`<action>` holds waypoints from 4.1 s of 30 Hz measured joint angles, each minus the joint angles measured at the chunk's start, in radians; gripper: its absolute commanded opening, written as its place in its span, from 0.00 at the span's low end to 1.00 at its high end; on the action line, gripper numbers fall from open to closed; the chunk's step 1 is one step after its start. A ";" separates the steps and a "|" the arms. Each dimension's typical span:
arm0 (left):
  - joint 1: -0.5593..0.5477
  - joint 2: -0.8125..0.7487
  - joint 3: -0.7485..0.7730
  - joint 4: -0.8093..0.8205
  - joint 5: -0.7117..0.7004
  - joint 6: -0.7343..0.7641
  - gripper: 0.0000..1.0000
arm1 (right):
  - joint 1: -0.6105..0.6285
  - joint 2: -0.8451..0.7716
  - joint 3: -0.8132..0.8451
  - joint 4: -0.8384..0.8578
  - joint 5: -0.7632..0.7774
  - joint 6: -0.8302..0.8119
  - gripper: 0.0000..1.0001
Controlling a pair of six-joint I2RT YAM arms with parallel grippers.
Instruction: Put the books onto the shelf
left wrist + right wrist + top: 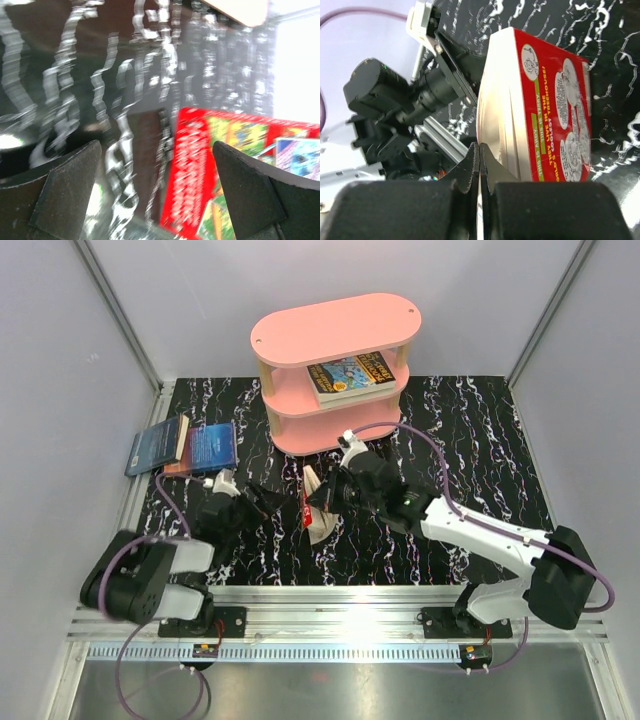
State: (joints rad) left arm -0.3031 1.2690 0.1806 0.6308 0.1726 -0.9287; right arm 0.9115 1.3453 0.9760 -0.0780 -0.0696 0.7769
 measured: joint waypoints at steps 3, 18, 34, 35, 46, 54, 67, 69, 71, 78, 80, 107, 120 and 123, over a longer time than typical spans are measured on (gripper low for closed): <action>0.013 0.179 0.000 0.262 0.087 -0.059 0.99 | 0.000 0.009 0.045 -0.061 -0.001 -0.040 0.00; 0.071 0.521 0.155 0.630 0.375 -0.210 0.99 | -0.007 -0.074 0.224 -0.382 -0.022 -0.218 0.00; 0.002 0.492 0.249 0.655 0.654 -0.205 0.99 | -0.067 -0.070 0.227 -0.357 -0.053 -0.237 0.00; 0.002 0.493 0.249 0.655 0.657 -0.206 0.98 | -0.069 -0.069 0.227 -0.357 -0.053 -0.240 0.00; 0.051 0.480 0.080 0.645 0.592 -0.216 0.90 | -0.316 -0.016 -0.058 -0.252 -0.109 -0.227 1.00; -0.035 0.165 0.025 0.449 0.441 -0.045 0.90 | -0.402 0.143 -0.275 -0.034 -0.236 -0.113 1.00; -0.340 0.176 0.072 0.094 0.172 0.042 0.89 | -0.402 0.212 -0.382 0.297 -0.415 0.014 0.99; -0.358 0.262 0.104 0.163 0.152 0.025 0.88 | -0.409 0.209 -0.416 0.361 -0.429 0.040 0.97; -0.380 0.352 0.145 0.250 0.153 0.000 0.87 | -0.402 0.217 -0.444 0.430 -0.448 0.069 0.93; -0.417 0.516 0.190 0.446 0.209 -0.035 0.86 | -0.354 0.268 -0.528 0.687 -0.431 0.239 0.47; -0.417 0.509 0.189 0.441 0.209 -0.032 0.86 | -0.347 0.266 -0.547 0.729 -0.423 0.264 0.41; -0.437 0.453 0.183 0.359 0.187 -0.039 0.86 | -0.241 -0.199 -0.585 -0.066 -0.224 0.150 0.30; -0.416 0.492 0.169 0.444 0.187 -0.050 0.85 | -0.240 -0.196 -0.570 -0.043 -0.219 0.163 0.60; -0.416 0.507 0.169 0.472 0.190 -0.058 0.85 | -0.237 -0.173 -0.556 -0.009 -0.219 0.166 0.99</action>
State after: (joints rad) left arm -0.7189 1.7763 0.3492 1.1023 0.3626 -0.9867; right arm 0.6743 1.1721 0.4202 -0.0868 -0.2886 0.9424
